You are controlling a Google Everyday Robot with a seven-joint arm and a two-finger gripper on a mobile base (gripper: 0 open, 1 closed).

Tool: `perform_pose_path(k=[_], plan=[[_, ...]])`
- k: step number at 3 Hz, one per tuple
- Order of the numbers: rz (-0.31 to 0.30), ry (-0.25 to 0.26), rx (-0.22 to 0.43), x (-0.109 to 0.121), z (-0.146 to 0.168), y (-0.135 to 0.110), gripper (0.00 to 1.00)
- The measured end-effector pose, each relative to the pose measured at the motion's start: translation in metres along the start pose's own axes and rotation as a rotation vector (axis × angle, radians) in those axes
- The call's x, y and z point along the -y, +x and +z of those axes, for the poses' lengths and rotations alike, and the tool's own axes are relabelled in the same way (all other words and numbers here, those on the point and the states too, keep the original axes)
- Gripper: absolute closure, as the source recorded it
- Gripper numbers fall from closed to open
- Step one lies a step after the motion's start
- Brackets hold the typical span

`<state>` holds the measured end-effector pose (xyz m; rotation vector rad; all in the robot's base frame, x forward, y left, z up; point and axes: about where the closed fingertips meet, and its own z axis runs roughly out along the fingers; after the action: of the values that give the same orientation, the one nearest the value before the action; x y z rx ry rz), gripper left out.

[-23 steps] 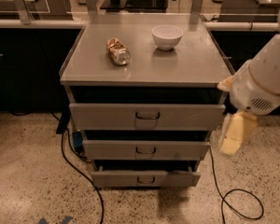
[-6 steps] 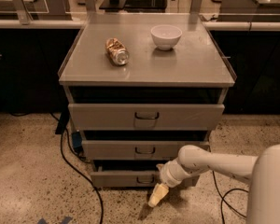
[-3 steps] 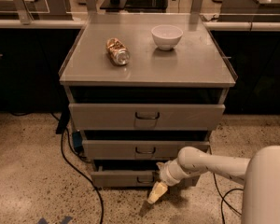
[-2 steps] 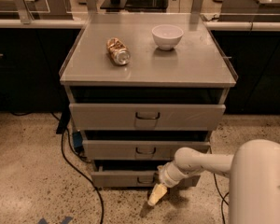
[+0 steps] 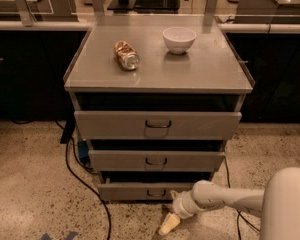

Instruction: Open bottom drawer

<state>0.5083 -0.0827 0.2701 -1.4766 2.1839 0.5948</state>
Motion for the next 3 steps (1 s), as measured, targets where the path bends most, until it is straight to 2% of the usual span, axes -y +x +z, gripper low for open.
perform_pose_path(k=[1,2,3], plan=[[0.003,0.070,0.029,0.017,0.001,-0.007,0.00],[-0.008,0.066,0.021,0.022,0.008,-0.006,0.00],[-0.011,0.063,-0.036,0.064,0.030,0.005,0.00]])
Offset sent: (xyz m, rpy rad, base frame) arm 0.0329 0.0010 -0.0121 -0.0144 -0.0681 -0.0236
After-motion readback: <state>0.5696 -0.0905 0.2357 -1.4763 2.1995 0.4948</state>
